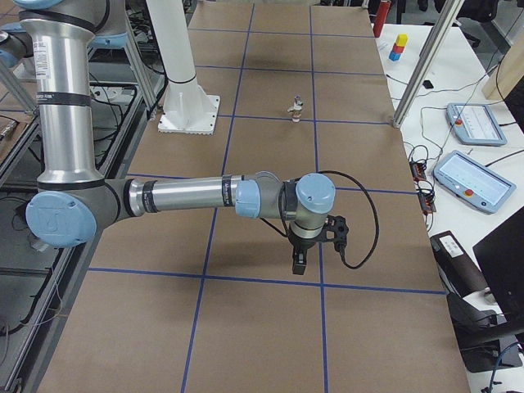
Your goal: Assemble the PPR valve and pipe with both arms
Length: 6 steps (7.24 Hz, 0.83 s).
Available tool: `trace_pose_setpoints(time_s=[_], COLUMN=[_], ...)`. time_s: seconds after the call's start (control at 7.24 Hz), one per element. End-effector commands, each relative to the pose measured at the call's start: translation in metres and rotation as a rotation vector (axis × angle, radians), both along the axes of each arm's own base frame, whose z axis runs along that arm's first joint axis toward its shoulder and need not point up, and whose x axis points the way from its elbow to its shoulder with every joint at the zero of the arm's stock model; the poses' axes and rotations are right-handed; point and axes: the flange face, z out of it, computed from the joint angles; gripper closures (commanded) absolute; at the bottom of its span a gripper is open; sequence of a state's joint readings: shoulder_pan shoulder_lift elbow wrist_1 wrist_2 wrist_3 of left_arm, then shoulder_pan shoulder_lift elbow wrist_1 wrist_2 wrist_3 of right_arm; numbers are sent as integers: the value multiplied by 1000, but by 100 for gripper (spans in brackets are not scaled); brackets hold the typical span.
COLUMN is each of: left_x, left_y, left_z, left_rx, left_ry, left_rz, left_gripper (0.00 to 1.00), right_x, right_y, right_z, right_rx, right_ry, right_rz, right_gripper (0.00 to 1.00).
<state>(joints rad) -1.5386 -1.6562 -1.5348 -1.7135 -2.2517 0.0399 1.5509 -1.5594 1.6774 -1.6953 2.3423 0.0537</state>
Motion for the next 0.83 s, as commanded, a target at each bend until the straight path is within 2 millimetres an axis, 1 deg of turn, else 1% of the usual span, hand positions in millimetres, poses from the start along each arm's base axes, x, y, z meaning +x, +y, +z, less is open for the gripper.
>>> trace_pose_setpoints(time_s=[0.0, 0.28, 0.41, 0.69], left_x=[0, 0, 0, 0], left_y=[1, 0, 0, 0], left_z=[1, 0, 0, 0], left_rx=[-2, 0, 0, 0], left_ry=[-1, 0, 0, 0], left_rz=[0, 0, 0, 0], left_gripper=[0, 0, 0, 0], right_x=[0, 0, 0, 0], right_y=[0, 0, 0, 0], right_z=[0, -2, -6, -4], right_rx=[0, 3, 11, 8], right_ry=[0, 0, -5, -5], right_rz=[0, 0, 2, 0], right_gripper=[1, 1, 1, 1])
